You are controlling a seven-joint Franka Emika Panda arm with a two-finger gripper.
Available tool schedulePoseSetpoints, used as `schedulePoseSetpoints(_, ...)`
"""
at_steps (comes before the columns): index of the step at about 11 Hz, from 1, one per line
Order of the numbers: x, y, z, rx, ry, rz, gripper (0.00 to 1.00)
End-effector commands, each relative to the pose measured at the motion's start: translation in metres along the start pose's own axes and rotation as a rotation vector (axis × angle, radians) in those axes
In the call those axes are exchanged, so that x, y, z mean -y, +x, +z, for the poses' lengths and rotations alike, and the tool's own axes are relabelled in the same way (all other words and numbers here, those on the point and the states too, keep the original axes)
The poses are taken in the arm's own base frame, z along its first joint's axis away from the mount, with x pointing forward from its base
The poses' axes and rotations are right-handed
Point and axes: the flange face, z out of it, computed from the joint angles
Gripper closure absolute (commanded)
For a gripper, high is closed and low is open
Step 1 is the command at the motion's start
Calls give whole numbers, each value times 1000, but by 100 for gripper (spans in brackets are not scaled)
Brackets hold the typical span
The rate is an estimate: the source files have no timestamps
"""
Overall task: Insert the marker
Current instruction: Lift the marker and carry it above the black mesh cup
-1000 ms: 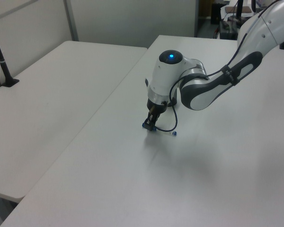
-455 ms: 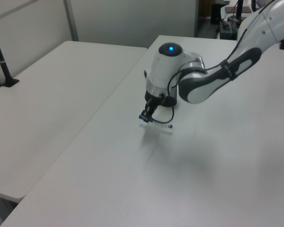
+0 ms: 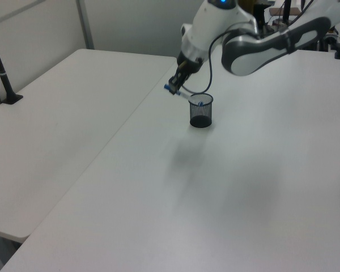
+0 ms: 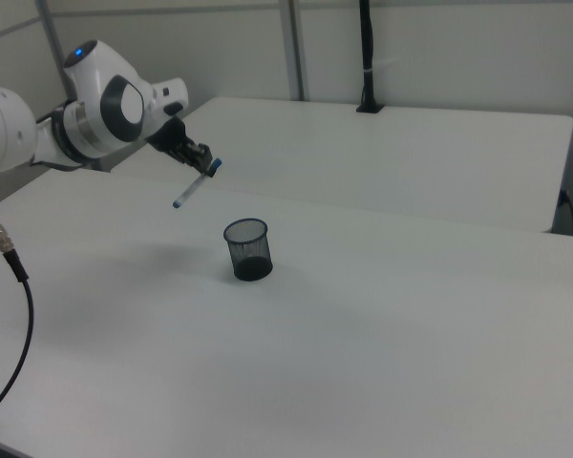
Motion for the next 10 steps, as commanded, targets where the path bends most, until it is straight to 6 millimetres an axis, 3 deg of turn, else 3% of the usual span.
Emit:
schedulePoseSetpoints(1, -48, -19, -35, -50, -37, 3, 83)
schedulePoseSetpoints(6, -100, -24, -9, -179, -90, 2, 83)
schedulePoseSetpoints(10, -99, -40, 33, -239, -147, -5, 83)
